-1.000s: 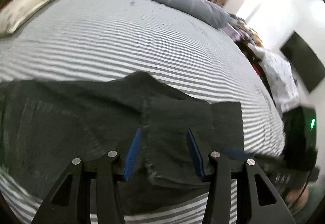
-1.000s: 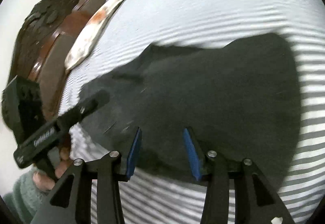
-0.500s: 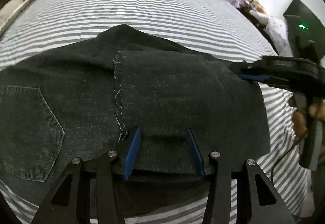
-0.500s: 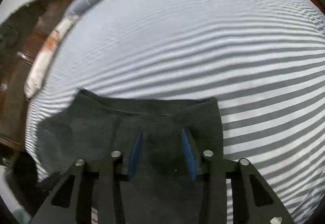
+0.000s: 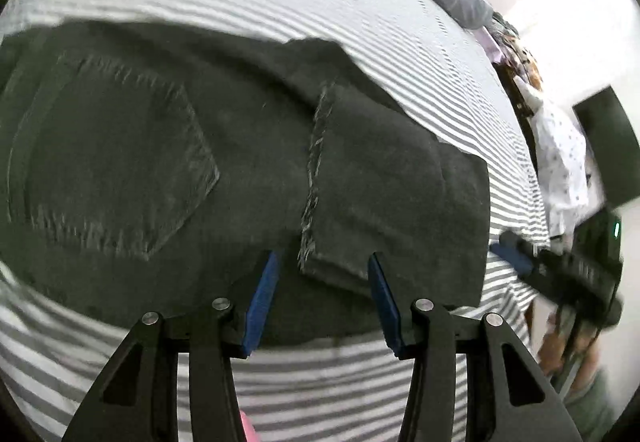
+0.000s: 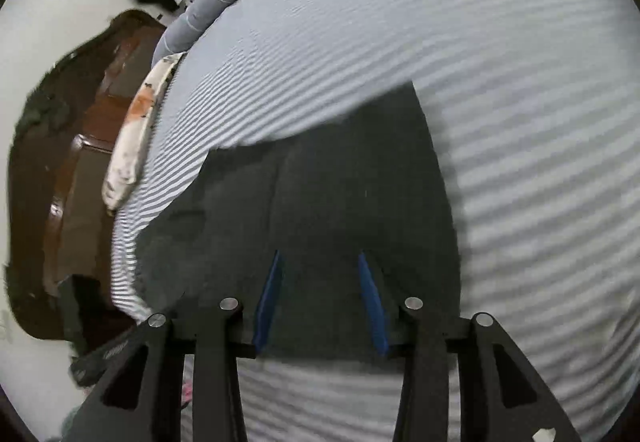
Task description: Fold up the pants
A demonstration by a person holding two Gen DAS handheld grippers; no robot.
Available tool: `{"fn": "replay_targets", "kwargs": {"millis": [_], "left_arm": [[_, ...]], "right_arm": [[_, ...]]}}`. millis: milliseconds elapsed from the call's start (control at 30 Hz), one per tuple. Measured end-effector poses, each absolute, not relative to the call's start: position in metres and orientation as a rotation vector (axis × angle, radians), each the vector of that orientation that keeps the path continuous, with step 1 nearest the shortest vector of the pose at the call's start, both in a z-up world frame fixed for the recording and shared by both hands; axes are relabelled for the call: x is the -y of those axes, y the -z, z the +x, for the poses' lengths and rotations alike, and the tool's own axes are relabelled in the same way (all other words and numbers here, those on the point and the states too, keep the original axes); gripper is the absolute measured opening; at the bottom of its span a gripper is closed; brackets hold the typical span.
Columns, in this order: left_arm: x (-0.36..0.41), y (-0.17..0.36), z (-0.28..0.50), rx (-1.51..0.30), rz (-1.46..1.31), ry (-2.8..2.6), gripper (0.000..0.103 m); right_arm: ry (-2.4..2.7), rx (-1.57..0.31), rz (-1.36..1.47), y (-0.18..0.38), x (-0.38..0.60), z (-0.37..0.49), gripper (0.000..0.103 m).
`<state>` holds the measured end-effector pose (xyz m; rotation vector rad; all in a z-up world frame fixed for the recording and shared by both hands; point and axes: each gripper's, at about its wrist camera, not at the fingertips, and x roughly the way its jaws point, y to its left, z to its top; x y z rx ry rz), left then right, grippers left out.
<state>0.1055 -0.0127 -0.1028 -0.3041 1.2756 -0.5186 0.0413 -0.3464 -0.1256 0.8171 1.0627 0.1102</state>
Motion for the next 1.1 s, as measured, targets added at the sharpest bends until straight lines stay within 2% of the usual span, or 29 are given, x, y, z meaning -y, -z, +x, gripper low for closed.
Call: {"fn": "replay_targets", "kwargs": {"millis": [400, 733, 800, 867, 933, 967, 1033, 1100], "left_arm": [[0.025, 0.122, 0.117, -1.348, -0.454, 0.515, 0.049], [0.036, 0.127, 0.118, -1.33, -0.41, 0.49, 0.047], [0.043, 0.126, 0.117, -1.321, -0.393, 0.488, 0.041], [0.046, 0.127, 0.115, -1.328, -0.377, 0.488, 0.029], [0.046, 0.129, 0.114, -1.334, -0.381, 0.483, 0.021], [0.047, 0.13, 0.113, -1.338, -0.392, 0.487, 0.016], [0.047, 0.129, 0.11, -1.336, -0.399, 0.486, 0.01], [0.049, 0.125, 0.107, -1.325, -0.384, 0.485, 0.008]], "right_arm": [[-0.114, -1.123, 1.051, 0.165, 0.33, 0.0, 0.039], [-0.024, -1.114, 1.16, 0.195, 0.338, 0.004, 0.039], [-0.006, -1.096, 1.187, 0.196, 0.343, 0.001, 0.038], [0.015, -1.081, 1.185, 0.195, 0.348, -0.002, 0.038], [0.026, -1.065, 1.177, 0.192, 0.352, -0.004, 0.037], [0.029, -1.069, 1.168, 0.191, 0.353, -0.004, 0.035], [0.047, -1.081, 1.107, 0.187, 0.352, -0.004, 0.016], [0.042, -1.077, 1.041, 0.178, 0.35, -0.003, 0.012]]}}
